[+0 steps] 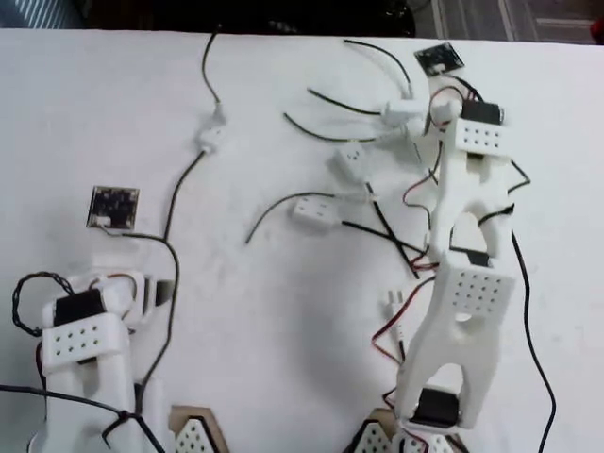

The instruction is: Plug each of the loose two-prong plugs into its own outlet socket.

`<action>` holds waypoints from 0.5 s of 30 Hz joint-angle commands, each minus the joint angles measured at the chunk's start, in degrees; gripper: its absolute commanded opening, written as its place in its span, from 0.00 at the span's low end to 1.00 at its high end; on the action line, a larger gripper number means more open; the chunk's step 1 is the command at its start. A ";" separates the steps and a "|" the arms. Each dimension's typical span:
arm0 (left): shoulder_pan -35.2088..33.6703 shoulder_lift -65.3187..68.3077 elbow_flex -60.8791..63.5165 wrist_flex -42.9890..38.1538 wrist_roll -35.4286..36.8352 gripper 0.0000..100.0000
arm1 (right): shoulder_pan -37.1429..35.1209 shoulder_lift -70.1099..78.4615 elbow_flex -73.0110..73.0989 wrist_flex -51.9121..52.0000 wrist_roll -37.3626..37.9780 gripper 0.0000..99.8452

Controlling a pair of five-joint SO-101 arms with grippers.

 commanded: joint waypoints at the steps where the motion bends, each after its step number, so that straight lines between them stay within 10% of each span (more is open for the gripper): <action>1: 0.04 -1.27 -0.26 -0.88 -0.53 0.28 | -3.12 -6.99 -5.98 9.01 -0.18 0.20; 15: 0.04 -1.27 -0.26 -0.88 -0.62 0.28 | -16.57 -10.15 -3.16 22.02 14.07 0.20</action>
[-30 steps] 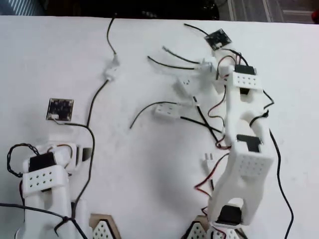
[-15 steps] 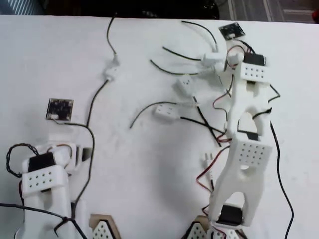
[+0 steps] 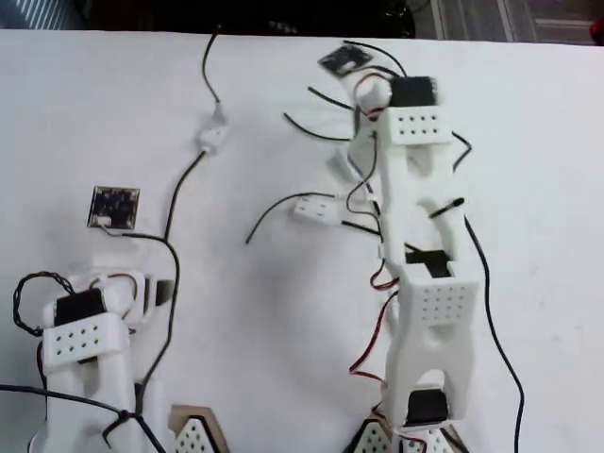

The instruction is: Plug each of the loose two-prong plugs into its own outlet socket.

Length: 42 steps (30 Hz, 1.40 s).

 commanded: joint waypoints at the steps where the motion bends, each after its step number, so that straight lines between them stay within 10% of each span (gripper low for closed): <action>1: 0.04 -1.27 -0.26 -0.88 -0.62 0.28 | -1.36 -4.00 2.37 0.66 9.32 0.20; 19: 0.13 -1.27 -0.26 -0.88 -0.70 0.28 | -2.86 -3.30 18.73 -12.62 25.93 0.20; 42: 0.13 -1.27 -0.26 -0.88 -0.70 0.28 | -2.59 -8.57 21.98 -15.52 19.52 0.02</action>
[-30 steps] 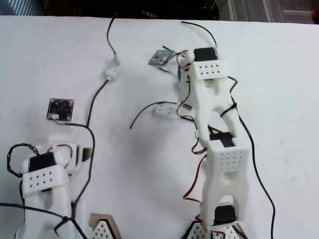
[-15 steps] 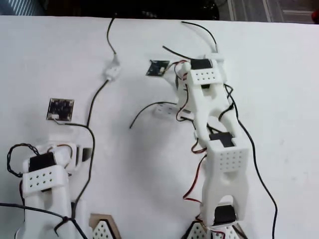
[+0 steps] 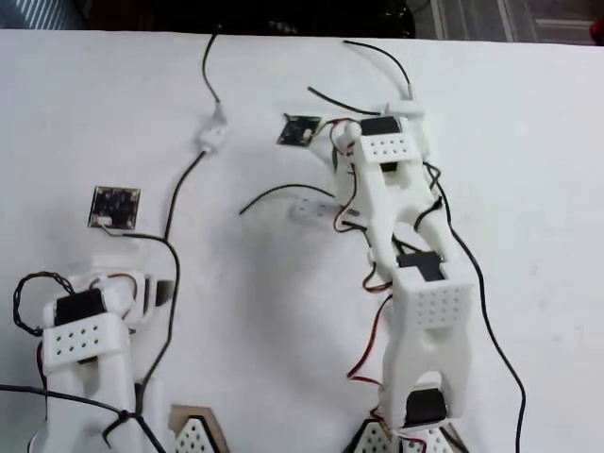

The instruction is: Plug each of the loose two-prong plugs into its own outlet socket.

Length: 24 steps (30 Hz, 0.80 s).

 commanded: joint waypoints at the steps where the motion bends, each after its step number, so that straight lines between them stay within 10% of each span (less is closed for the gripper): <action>1: 0.13 -1.27 -0.26 -0.88 -0.26 0.28 | -0.31 -6.99 -3.96 4.70 -3.78 0.02; 24: 0.13 -1.19 -0.26 -0.88 -0.26 0.28 | -5.41 -12.09 13.80 16.31 -16.09 0.02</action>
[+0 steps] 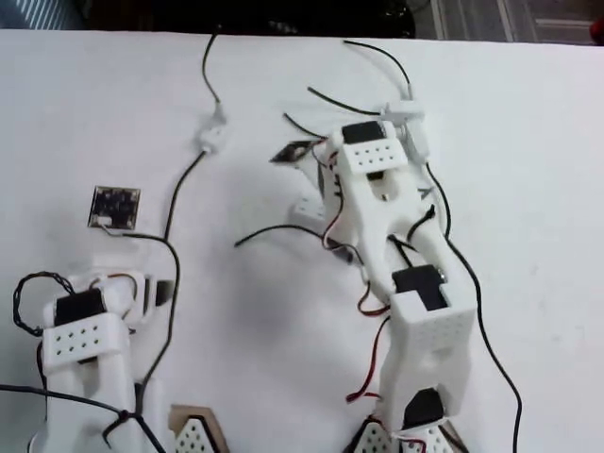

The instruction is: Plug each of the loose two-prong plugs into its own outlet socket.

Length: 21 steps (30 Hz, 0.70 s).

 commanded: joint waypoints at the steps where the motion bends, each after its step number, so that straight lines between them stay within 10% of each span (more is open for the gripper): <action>1: 0.13 -1.19 -0.26 -0.88 -0.26 0.28 | -0.48 -3.65 3.96 -3.30 0.00 0.02; 21: 0.13 -1.19 -0.26 -0.88 -0.26 0.28 | -2.24 1.36 10.20 -6.02 2.90 0.05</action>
